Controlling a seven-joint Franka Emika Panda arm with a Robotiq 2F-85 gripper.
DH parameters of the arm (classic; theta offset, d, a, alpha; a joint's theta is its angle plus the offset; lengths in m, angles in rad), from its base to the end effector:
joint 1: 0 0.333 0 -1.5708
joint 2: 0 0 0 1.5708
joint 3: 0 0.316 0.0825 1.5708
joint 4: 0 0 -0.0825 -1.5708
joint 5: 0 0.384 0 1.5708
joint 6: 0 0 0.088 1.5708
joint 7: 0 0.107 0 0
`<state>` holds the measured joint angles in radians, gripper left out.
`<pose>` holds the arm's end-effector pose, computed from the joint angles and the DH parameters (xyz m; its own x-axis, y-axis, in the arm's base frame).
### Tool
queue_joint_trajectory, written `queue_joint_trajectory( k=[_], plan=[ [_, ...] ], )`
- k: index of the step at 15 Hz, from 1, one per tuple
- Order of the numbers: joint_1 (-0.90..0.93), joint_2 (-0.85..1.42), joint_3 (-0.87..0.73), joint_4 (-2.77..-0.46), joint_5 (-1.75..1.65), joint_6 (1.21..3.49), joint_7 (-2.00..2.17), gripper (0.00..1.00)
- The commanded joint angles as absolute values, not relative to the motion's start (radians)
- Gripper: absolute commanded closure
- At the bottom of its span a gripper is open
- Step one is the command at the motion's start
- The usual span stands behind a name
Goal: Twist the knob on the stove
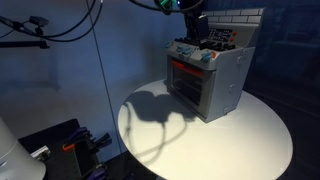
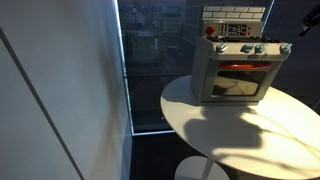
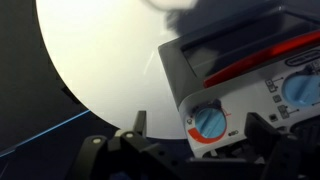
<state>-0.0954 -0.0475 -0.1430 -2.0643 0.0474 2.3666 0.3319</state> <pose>0.5527 -0.1347 0.4907 0.7716 -0.5574 0.3065 -0.5362 -0.8292 -0.1580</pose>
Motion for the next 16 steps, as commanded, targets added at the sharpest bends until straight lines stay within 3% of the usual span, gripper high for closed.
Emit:
queue_joint_trajectory(
  k=[1, 16],
  plan=[
    [-0.109, -0.004, -0.131, -2.023, 0.021, 2.393, 0.405, 0.0],
    [-0.104, 0.009, -0.13, -2.041, 0.089, 2.452, 0.388, 0.0]
  ],
)
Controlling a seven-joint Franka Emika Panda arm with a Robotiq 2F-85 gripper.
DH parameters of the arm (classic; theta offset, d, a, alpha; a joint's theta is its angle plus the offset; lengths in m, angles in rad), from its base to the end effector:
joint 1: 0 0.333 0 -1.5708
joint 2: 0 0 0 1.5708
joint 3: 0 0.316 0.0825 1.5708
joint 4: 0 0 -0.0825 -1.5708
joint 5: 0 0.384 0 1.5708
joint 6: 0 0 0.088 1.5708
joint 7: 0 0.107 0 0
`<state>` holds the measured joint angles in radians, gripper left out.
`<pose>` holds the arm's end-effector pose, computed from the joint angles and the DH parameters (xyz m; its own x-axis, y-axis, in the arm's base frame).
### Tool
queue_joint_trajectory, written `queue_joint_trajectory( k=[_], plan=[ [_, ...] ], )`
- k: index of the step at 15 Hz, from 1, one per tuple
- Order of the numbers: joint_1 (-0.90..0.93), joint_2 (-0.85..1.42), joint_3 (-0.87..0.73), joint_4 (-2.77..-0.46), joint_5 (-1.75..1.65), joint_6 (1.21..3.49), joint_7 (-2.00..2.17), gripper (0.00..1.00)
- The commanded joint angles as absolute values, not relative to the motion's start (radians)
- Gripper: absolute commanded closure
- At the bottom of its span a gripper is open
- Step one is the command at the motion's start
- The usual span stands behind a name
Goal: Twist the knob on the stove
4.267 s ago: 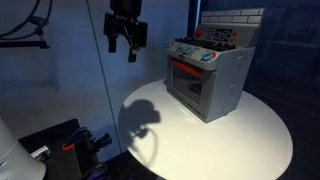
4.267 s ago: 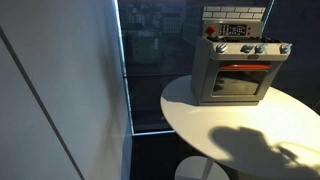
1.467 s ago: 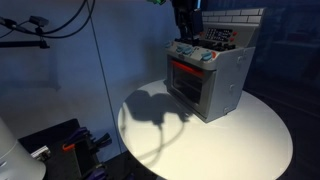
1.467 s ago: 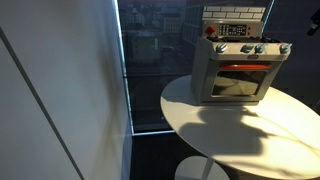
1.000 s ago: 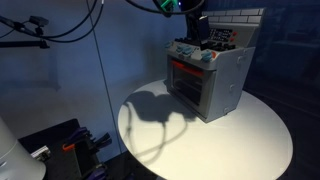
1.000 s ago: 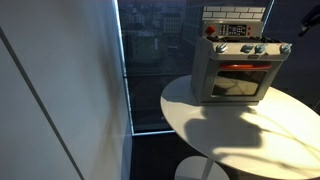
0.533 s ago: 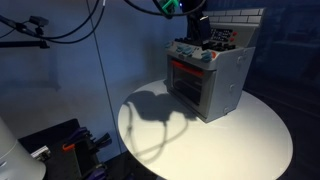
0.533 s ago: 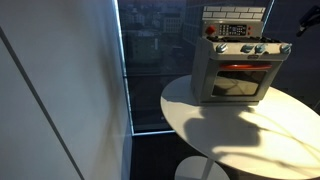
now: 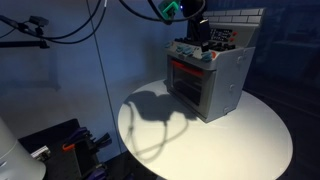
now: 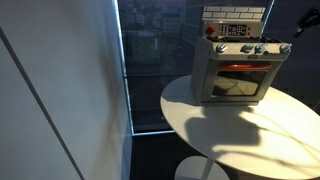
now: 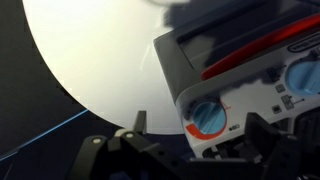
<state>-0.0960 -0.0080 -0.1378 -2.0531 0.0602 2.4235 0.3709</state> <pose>0.5648 -0.1344 0.4807 0.7386 -0.5916 0.3233 -0.5640 -0.8049 -0.1843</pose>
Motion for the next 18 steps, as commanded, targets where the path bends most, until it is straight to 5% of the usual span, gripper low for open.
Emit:
queue_joint_trajectory(
  k=[1, 18],
  plan=[
    [-0.104, 0.016, -0.13, -2.04, 0.099, 2.465, 0.394, 0.0],
    [-0.097, 0.107, -0.116, -2.027, 0.272, 2.628, 0.397, 0.0]
  ],
)
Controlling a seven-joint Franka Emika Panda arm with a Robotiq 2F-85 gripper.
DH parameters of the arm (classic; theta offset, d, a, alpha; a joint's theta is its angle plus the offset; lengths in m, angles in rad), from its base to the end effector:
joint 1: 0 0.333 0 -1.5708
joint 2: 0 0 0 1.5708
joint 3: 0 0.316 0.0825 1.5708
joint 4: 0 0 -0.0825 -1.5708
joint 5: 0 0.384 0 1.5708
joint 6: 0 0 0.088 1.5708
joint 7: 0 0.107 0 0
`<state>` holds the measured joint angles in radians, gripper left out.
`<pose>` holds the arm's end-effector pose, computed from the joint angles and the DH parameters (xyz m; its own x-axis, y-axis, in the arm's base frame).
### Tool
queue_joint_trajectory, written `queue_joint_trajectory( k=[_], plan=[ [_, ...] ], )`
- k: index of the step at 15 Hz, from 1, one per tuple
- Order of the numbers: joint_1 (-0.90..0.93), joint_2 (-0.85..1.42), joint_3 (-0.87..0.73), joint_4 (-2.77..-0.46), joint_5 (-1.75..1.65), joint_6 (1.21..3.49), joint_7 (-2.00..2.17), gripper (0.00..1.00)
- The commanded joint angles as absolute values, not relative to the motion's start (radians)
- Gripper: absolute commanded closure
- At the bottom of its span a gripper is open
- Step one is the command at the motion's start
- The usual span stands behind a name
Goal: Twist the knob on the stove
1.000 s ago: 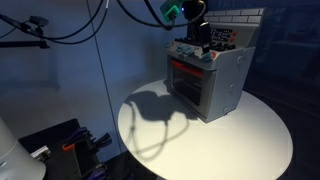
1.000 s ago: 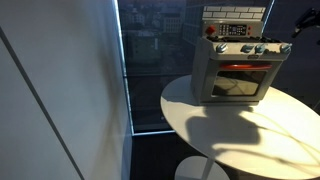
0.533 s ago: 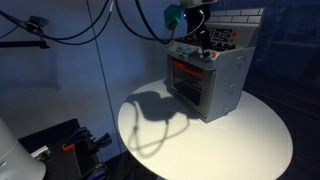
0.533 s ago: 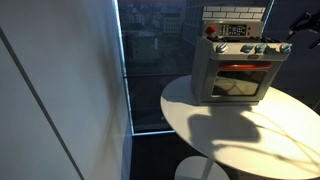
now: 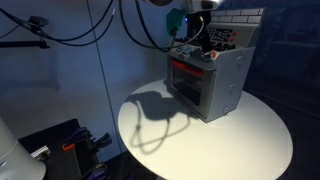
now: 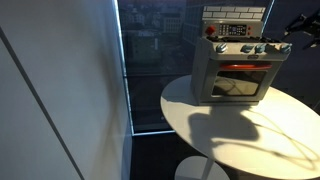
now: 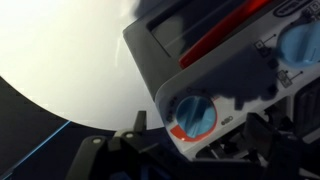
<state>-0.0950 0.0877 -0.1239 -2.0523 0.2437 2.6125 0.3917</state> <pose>0.5892 -0.1349 0.4478 0.6211 -0.7110 0.3298 -0.6218 -0.7032 -0.3448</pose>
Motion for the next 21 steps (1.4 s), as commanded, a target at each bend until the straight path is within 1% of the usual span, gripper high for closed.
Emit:
queue_joint_trajectory(
  k=[1, 9, 12, 13, 14, 15, 16, 17, 21],
  plan=[
    [-0.096, 0.108, -0.115, -2.027, 0.275, 2.632, 0.397, 0.0],
    [-0.095, 0.127, -0.111, -2.011, 0.273, 2.66, 0.397, 0.0],
    [-0.095, 0.129, -0.11, -2.009, 0.273, 2.659, 0.397, 0.14],
    [-0.095, 0.129, -0.11, -2.009, 0.275, 2.658, 0.396, 0.15],
    [-0.095, 0.129, -0.11, -2.009, 0.275, 2.658, 0.396, 0.22],
    [-0.095, 0.129, -0.11, -2.01, 0.275, 2.657, 0.396, 0.17],
    [-0.095, 0.129, -0.11, -2.01, 0.275, 2.657, 0.397, 0.2],
    [-0.096, 0.129, -0.11, -2.01, 0.275, 2.657, 0.397, 0.19],
    [-0.095, 0.128, -0.11, -2.01, 0.275, 2.656, 0.398, 0.25]
  ],
)
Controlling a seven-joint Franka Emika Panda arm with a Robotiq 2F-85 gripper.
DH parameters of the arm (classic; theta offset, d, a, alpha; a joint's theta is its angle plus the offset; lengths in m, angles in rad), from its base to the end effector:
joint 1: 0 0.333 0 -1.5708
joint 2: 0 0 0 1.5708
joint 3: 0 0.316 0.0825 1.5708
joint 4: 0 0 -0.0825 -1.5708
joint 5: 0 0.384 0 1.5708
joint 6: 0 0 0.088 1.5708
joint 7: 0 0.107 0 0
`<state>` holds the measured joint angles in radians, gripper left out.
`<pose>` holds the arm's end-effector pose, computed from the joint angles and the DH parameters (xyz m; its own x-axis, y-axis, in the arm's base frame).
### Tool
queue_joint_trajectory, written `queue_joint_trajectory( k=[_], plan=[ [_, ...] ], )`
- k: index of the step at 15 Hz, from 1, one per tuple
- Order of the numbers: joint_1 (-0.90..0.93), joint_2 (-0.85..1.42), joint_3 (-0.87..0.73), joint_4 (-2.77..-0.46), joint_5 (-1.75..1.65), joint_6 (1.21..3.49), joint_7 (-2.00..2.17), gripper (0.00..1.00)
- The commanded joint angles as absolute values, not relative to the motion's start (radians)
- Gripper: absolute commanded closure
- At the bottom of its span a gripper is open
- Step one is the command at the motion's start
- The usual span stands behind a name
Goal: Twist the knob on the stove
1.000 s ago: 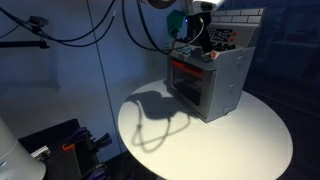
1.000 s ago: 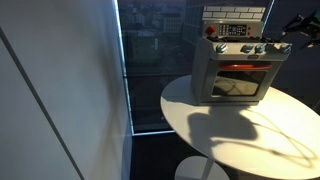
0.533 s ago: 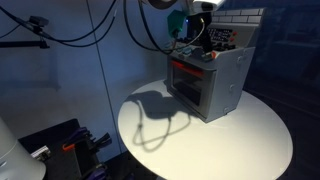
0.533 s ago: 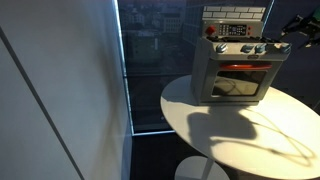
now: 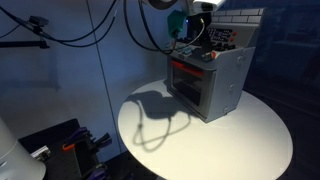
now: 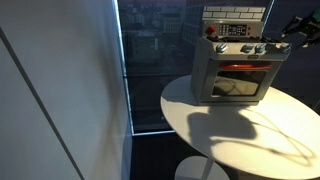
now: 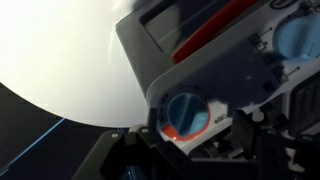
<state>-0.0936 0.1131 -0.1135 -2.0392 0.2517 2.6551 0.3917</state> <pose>0.5978 -0.1308 0.4441 0.6109 -0.7090 0.3523 -0.6123 -0.7052 -0.3574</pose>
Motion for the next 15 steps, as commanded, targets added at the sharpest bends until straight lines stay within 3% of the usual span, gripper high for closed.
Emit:
queue_joint_trajectory(
  k=[1, 5, 6, 9, 12, 15],
  plan=[
    [-0.095, 0.128, -0.11, -2.01, 0.275, 2.656, 0.398, 0.27],
    [-0.096, 0.128, -0.11, -2.01, 0.277, 2.655, 0.399, 0.31],
    [-0.096, 0.128, -0.11, -2.01, 0.278, 2.655, 0.398, 0.37],
    [-0.097, 0.128, -0.109, -2.011, 0.288, 2.657, 0.397, 0.43],
    [-0.098, 0.128, -0.109, -2.012, 0.302, 2.66, 0.396, 0.43],
    [-0.098, 0.128, -0.109, -2.013, 0.316, 2.661, 0.395, 0.58]
  ],
)
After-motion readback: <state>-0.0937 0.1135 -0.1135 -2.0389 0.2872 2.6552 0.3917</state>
